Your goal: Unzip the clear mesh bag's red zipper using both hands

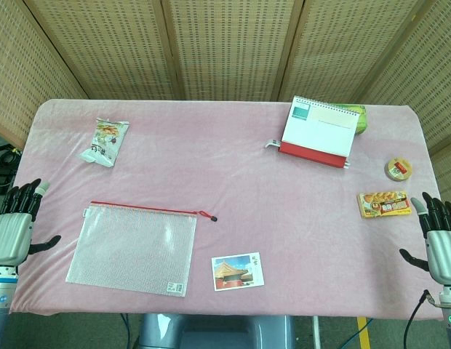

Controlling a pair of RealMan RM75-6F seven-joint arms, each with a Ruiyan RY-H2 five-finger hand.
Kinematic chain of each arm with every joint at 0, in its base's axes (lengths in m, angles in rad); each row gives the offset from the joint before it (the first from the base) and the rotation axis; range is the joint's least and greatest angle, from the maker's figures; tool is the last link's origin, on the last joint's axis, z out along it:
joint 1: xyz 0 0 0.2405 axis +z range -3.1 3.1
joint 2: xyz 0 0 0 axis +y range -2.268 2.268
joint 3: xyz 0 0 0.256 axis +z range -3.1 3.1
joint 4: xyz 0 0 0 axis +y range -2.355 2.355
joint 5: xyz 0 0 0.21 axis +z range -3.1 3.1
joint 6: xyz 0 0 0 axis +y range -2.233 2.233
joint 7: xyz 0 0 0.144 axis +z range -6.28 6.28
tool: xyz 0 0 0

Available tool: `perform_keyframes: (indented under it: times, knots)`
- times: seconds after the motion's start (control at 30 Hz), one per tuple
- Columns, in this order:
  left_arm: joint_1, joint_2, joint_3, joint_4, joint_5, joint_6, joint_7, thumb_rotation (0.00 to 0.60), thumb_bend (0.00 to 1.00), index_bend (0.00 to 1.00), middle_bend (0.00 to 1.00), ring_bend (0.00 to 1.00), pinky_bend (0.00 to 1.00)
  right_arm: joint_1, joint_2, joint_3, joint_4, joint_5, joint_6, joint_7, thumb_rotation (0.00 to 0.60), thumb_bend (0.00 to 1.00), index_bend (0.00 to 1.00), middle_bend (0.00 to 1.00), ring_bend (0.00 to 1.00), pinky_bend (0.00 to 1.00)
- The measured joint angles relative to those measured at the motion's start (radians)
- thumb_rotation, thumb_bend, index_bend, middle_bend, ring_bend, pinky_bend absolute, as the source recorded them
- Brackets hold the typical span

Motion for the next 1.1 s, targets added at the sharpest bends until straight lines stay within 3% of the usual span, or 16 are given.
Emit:
perform_keyframes:
  times: [0.23, 0.3, 0.33, 0.37, 0.4, 0.43, 0.5, 0.57, 0.73, 0.87, 1.1]
  knots:
    - [-0.002, -0.009, -0.007, -0.001, 0.021, -0.024, 0.005, 0.6, 0.0, 0.0, 0.01, 0.0, 0.0, -0.005, 0.002, 0.006, 0.001, 0.01, 0.008, 0.012, 0.6, 0.0, 0.04, 0.0, 0.0, 0.0]
    - [-0.011, -0.008, -0.006, -0.019, 0.027, -0.044, 0.013, 0.6, 0.0, 0.0, 0.15, 0.1, 0.0, -0.006, 0.003, 0.01, 0.001, 0.015, 0.008, 0.015, 0.6, 0.0, 0.04, 0.0, 0.0, 0.0]
    - [-0.021, -0.009, -0.007, -0.034, 0.032, -0.057, 0.026, 0.6, 0.0, 0.0, 0.29, 0.22, 0.08, -0.005, 0.003, 0.01, 0.001, 0.016, 0.007, 0.015, 0.6, 0.0, 0.04, 0.0, 0.0, 0.0]
    - [-0.029, -0.011, -0.01, -0.043, 0.036, -0.066, 0.039, 0.6, 0.0, 0.01, 0.45, 0.37, 0.22, -0.004, 0.003, 0.011, 0.001, 0.017, 0.004, 0.016, 0.6, 0.0, 0.04, 0.0, 0.0, 0.0]
    - [-0.04, -0.016, -0.015, -0.05, 0.041, -0.075, 0.056, 0.6, 0.0, 0.02, 0.54, 0.45, 0.34, -0.003, 0.003, 0.011, 0.001, 0.018, 0.001, 0.017, 0.6, 0.0, 0.04, 0.0, 0.0, 0.0]
    - [-0.06, -0.026, -0.023, -0.057, 0.046, -0.091, 0.084, 0.6, 0.0, 0.05, 0.63, 0.55, 0.53, -0.002, 0.003, 0.011, 0.002, 0.02, -0.005, 0.021, 0.6, 0.0, 0.04, 0.0, 0.0, 0.0]
    - [-0.097, -0.045, -0.038, -0.07, 0.045, -0.13, 0.13, 0.6, 0.0, 0.13, 0.72, 0.64, 0.74, 0.001, 0.002, 0.011, 0.005, 0.025, -0.014, 0.025, 0.6, 0.0, 0.04, 0.0, 0.0, 0.0]
    - [-0.153, -0.074, -0.062, -0.08, 0.038, -0.192, 0.186, 0.6, 0.0, 0.21, 0.78, 0.69, 0.86, 0.004, 0.001, 0.012, 0.009, 0.028, -0.02, 0.026, 0.6, 0.0, 0.04, 0.0, 0.0, 0.0]
    - [-0.302, -0.193, -0.124, -0.07, -0.039, -0.336, 0.37, 0.6, 0.0, 0.32, 0.87, 0.79, 0.98, 0.008, -0.003, 0.012, 0.019, 0.036, -0.033, 0.031, 0.6, 0.0, 0.04, 0.0, 0.0, 0.0]
    - [-0.418, -0.334, -0.169, -0.015, -0.16, -0.41, 0.529, 0.6, 0.01, 0.42, 0.92, 0.84, 1.0, 0.01, -0.007, 0.014, 0.033, 0.05, -0.048, 0.041, 0.6, 0.0, 0.04, 0.0, 0.0, 0.0]
    - [-0.596, -0.56, -0.222, 0.173, -0.371, -0.492, 0.688, 0.6, 0.21, 0.48, 0.93, 0.85, 1.0, 0.012, -0.009, 0.022, 0.061, 0.081, -0.072, 0.069, 0.6, 0.0, 0.04, 0.0, 0.0, 0.0]
